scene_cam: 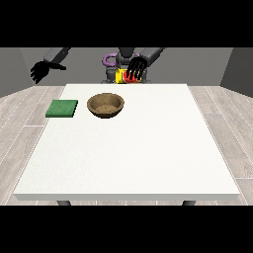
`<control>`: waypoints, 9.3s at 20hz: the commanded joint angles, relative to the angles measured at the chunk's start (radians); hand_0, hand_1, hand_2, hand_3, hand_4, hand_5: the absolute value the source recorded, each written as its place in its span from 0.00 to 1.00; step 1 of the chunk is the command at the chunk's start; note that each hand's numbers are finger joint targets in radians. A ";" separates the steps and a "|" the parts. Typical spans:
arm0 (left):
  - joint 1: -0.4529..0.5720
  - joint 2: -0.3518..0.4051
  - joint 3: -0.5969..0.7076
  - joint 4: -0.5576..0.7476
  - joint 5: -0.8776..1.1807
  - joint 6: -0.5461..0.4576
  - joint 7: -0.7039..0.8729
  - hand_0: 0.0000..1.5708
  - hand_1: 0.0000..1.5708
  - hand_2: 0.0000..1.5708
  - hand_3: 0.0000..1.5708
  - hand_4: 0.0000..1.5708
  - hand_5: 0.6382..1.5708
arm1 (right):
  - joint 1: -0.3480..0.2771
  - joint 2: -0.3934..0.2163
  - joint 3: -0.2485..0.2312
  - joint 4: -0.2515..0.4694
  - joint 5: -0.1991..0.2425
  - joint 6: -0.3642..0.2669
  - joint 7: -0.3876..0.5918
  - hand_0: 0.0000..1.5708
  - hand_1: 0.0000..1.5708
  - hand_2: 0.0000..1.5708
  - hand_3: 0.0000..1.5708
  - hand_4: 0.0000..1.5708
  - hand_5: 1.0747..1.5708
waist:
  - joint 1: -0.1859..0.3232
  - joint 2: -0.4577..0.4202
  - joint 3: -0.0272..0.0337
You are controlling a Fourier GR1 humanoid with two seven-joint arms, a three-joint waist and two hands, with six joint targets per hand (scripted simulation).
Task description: Pick the cup and pour the ball into the bowl, then pick the bowl and place it on the pad
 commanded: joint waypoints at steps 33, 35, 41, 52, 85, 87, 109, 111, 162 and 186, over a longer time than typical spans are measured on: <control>-0.248 0.003 -0.305 -0.090 -0.562 -0.532 0.075 0.96 0.96 1.00 1.00 0.77 0.88 | -0.143 0.015 0.037 0.078 0.018 -0.042 0.015 0.00 0.00 0.00 0.18 0.00 0.89 | -0.017 0.055 -0.0007; -0.325 -0.001 -0.258 -0.126 -0.541 -0.588 0.008 0.96 0.96 1.00 1.00 0.77 0.88 | -0.160 0.030 0.032 0.109 0.014 -0.048 0.008 0.00 0.00 0.00 0.00 0.13 0.95 | 0.017 0.078 -0.0005; -0.148 0.015 -0.048 -0.248 -0.317 -0.328 0.066 0.09 0.09 1.00 1.00 0.64 0.97 | -0.191 0.042 -0.002 0.104 -0.033 -0.087 0.100 0.00 0.00 0.00 0.00 0.29 0.97 | 0.127 0.079 -0.0050; -0.058 0.024 0.351 -0.348 0.268 -0.233 -0.205 0.75 0.75 0.89 0.72 0.49 0.96 | -0.256 0.078 -0.023 0.052 -0.062 -0.151 0.086 0.00 0.00 0.00 0.00 0.16 0.99 | 0.181 0.281 -0.0057; 0.085 0.005 0.396 -0.412 0.736 -0.344 -0.393 0.00 0.00 0.00 0.00 0.00 0.99 | -0.325 0.275 0.057 0.185 -0.054 -0.204 0.015 0.00 0.00 0.00 0.00 0.12 0.91 | 0.155 0.342 -0.0002; 0.068 -0.006 0.376 -0.404 0.736 -0.329 -0.356 0.00 0.00 0.00 0.00 0.00 0.99 | -0.346 0.321 0.069 0.184 -0.048 -0.256 0.042 0.00 0.00 0.00 0.00 0.14 0.92 | 0.159 0.323 -0.0005; 0.157 0.088 0.514 -0.331 0.835 -0.421 -0.434 0.00 0.00 0.00 0.00 0.00 1.00 | -0.337 0.353 0.187 0.235 0.071 -0.564 0.309 1.00 1.00 1.00 1.00 0.65 0.96 | 0.129 0.175 -0.0027; 0.153 0.095 0.531 -0.300 0.840 -0.418 -0.469 0.00 0.00 0.00 0.00 0.00 1.00 | -0.392 0.337 0.198 0.208 0.078 -0.570 0.339 1.00 1.00 1.00 1.00 0.65 0.97 | 0.095 0.206 -0.0018; 0.265 0.076 0.454 -0.755 0.749 -0.281 -0.397 0.00 0.00 0.00 0.00 0.00 0.99 | -0.414 -0.348 -0.096 0.372 -0.136 0.043 0.329 1.00 1.00 1.00 0.00 0.49 1.00 | 0.019 0.512 0.0012; 0.323 0.088 0.449 -0.915 0.765 -0.319 -0.328 0.00 0.00 0.00 0.00 0.00 0.99 | -0.409 -0.440 -0.004 0.376 0.003 -0.114 0.339 0.00 0.00 0.24 0.13 0.00 0.82 | 0.026 0.541 0.0009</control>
